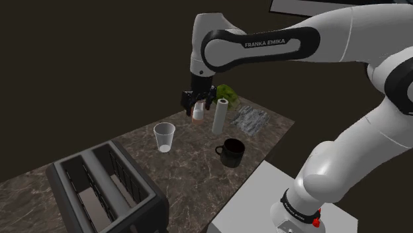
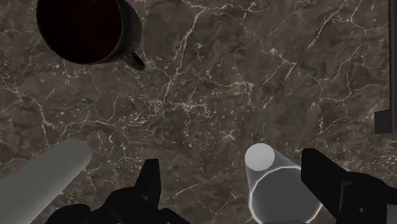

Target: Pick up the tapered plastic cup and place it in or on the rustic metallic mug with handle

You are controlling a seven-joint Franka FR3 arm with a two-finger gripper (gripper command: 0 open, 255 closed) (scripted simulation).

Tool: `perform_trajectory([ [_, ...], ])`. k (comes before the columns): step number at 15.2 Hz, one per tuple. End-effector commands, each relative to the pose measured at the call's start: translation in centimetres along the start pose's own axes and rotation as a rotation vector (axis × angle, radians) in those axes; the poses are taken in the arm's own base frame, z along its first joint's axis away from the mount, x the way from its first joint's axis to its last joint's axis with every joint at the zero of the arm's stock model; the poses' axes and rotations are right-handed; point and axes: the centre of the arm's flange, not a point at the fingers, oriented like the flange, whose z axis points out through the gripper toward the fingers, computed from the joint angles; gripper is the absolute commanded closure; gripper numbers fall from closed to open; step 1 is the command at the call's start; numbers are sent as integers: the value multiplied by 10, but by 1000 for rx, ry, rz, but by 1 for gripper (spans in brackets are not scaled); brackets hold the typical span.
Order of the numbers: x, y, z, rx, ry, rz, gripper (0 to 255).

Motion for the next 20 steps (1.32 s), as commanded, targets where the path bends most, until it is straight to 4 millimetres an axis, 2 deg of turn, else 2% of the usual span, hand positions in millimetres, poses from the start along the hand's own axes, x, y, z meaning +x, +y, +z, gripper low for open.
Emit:
perform_trajectory([
  [1,15,-23,15,-13,-4,8,0],
  [15,123,-150,119,-107,-31,56,0],
  [20,124,-150,142,-109,-32,57,0],
])
